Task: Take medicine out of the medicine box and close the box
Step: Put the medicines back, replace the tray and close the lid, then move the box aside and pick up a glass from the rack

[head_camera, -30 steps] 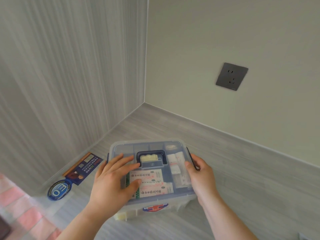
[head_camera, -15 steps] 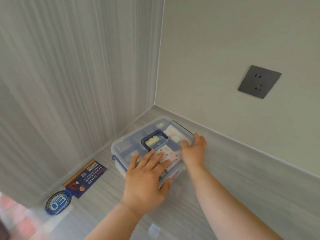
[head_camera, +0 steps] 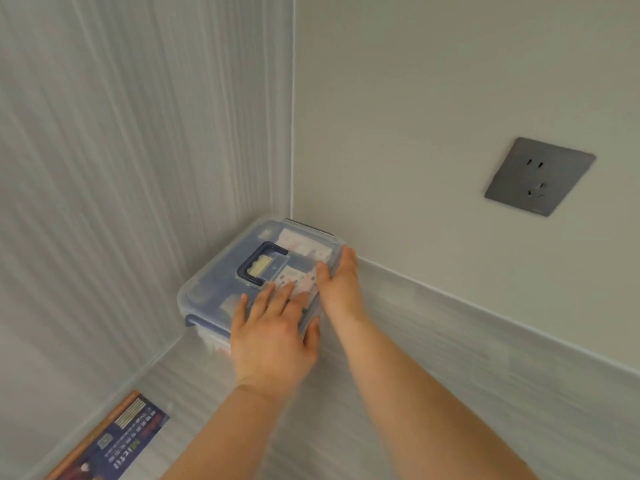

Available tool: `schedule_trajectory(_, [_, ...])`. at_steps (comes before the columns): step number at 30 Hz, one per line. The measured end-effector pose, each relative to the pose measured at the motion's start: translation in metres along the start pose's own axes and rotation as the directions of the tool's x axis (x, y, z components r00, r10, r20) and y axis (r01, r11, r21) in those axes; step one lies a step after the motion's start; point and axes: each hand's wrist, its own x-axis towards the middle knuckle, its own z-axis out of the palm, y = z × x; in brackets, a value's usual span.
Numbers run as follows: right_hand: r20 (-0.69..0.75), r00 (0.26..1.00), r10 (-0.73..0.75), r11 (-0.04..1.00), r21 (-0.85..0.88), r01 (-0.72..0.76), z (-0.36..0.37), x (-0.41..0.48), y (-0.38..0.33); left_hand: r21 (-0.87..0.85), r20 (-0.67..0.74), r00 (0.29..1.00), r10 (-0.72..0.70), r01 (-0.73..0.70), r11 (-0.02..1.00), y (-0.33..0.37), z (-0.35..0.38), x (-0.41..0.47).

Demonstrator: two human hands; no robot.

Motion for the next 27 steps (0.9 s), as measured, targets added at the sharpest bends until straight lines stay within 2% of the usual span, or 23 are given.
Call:
schedule_trajectory(9, [0.007, 1.000, 0.023, 0.999, -0.026, -0.022, -0.004, 0.000, -0.005, -0.079, 0.028, 1.000, 0.008, -0.006, 0.997, -0.008, 0.005, 0.016])
schedule_trajectory(11, [-0.002, 1.000, 0.015, 0.999, -0.031, -0.015, -0.015, -0.026, -0.001, -0.124, 0.018, 1.000, -0.016, 0.019, 0.992, -0.008, 0.006, 0.014])
schedule_trajectory(13, [-0.006, 1.000, -0.024, 0.994, -0.105, 0.024, -0.032, -0.064, 0.011, -0.139, 0.061, 0.997, -0.049, 0.057, 0.989, -0.007, 0.003, 0.013])
schedule_trajectory(17, [-0.077, 0.997, -0.005, 0.971, -0.238, -0.013, -0.091, -0.149, 0.049, -0.260, 0.029, 1.000, -0.004, 0.011, 0.966, 0.004, -0.004, -0.015])
schedule_trajectory(20, [-0.206, 0.977, 0.052, 0.931, -0.344, -0.122, -0.143, -0.222, 0.083, -0.417, -0.041, 0.988, 0.146, -0.149, 0.897, 0.031, -0.003, -0.069])
schedule_trajectory(22, [-0.298, 0.950, 0.092, 0.905, -0.373, -0.205, -0.172, -0.270, 0.104, -0.483, -0.006, 0.955, 0.298, -0.263, 0.835, 0.056, 0.005, -0.113])
schedule_trajectory(24, [-0.374, 0.916, 0.144, 0.888, -0.359, -0.286, -0.195, -0.313, 0.123, -0.553, 0.071, 0.902, 0.426, -0.320, 0.769, 0.081, 0.014, -0.156])
schedule_trajectory(27, [-0.495, 0.846, 0.198, 0.872, -0.305, -0.383, -0.227, -0.364, 0.145, -0.678, 0.164, 0.767, 0.620, -0.369, 0.636, 0.120, 0.021, -0.211])
